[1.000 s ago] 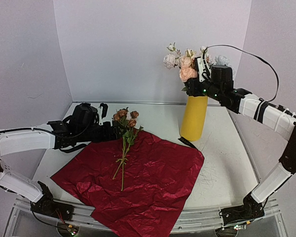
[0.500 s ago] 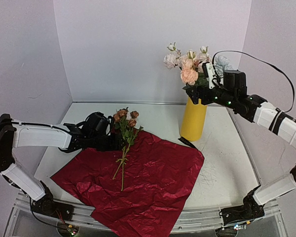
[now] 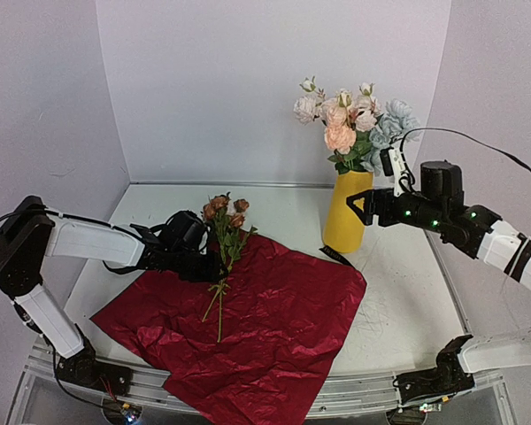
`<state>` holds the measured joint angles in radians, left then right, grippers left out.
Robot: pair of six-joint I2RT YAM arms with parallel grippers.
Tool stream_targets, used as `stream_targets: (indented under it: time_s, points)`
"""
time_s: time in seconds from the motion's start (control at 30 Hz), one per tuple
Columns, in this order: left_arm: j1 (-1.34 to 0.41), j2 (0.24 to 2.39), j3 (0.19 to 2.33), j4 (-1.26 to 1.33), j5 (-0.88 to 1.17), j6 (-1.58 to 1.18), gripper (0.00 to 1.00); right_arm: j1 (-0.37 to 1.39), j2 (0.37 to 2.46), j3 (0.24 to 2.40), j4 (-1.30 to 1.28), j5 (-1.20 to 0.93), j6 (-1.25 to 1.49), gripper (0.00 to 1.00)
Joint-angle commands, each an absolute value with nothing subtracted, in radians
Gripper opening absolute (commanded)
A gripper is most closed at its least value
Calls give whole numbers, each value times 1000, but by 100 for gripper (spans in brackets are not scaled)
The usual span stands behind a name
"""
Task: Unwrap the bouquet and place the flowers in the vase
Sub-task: Pick up the fake flower from the wrapping paper.
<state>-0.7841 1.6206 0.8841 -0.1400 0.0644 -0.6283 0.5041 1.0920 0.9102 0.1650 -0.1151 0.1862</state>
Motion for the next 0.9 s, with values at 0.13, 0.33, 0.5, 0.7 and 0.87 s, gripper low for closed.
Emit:
stream_targets:
  time_s: [0.13, 0.33, 0.5, 0.7, 0.87]
  points:
    - [-785, 1672, 903, -156, 123, -638, 32, 499, 1074, 810, 256, -231, 307, 88]
    - [-793, 1711, 915, -174, 115, -636, 29, 505, 1102, 734, 383, -322, 402, 84]
    - [-796, 1729, 947, -216, 106, -619, 14, 527, 1136, 730, 406, -314, 424, 83]
    - [-799, 1661, 969, -256, 56, -610, 8, 576, 1209, 755, 446, -326, 437, 83]
    - [-801, 1596, 987, -274, 61, -604, 2, 653, 1334, 806, 500, -332, 464, 83]
